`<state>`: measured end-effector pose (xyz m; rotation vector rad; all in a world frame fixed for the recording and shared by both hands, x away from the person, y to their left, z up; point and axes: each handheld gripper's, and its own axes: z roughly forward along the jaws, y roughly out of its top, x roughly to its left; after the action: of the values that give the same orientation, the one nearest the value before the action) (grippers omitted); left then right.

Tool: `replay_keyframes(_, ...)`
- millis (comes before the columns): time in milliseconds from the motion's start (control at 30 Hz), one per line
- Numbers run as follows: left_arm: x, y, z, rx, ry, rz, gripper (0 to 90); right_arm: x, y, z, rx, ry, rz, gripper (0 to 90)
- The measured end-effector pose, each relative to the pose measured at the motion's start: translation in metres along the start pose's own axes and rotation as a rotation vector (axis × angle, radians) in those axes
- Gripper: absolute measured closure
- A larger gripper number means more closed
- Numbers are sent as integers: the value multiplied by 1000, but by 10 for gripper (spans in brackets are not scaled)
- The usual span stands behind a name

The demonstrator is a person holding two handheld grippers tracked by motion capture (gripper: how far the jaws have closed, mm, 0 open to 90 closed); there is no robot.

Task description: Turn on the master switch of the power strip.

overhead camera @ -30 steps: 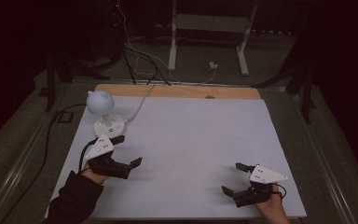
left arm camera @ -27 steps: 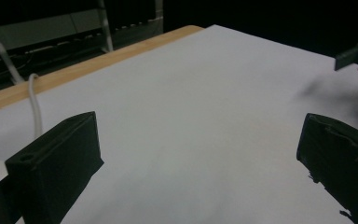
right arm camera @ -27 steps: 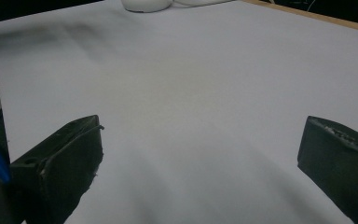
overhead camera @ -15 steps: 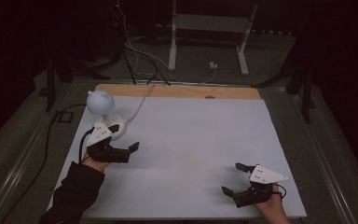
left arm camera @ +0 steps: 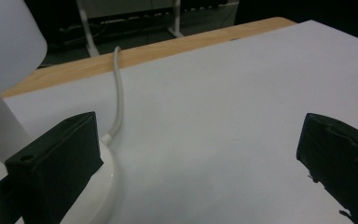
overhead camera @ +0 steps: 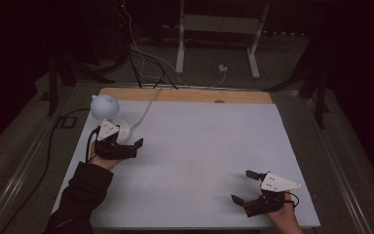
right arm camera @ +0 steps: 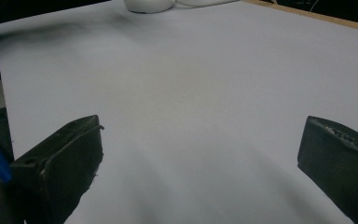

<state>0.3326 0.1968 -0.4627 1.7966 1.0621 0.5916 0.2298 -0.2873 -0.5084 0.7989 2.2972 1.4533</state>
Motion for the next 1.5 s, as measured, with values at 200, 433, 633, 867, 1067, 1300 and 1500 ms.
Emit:
replay_keyframes(200,4,-1,10,15,42,-7,2,0,0,0,2,2,0,0)
replay_keyframes(433,11,-1,17,35,81,-21,42,0,0,0,-5,-1,-2,0)
replay_keyframes(633,17,-5,23,26,118,-27,109,1,1,0,-7,0,-6,0)
replay_keyframes(867,22,-8,29,32,187,-37,262,1,0,0,-5,3,-4,0)
replay_keyframes(1067,25,-10,32,42,236,-36,447,1,0,-1,-8,4,-4,0)
replay_keyframes(1300,27,-12,37,56,260,-19,658,1,0,0,-6,7,-2,0)
replay_keyframes(1500,30,-14,41,75,273,-2,789,0,0,0,-5,10,3,0)
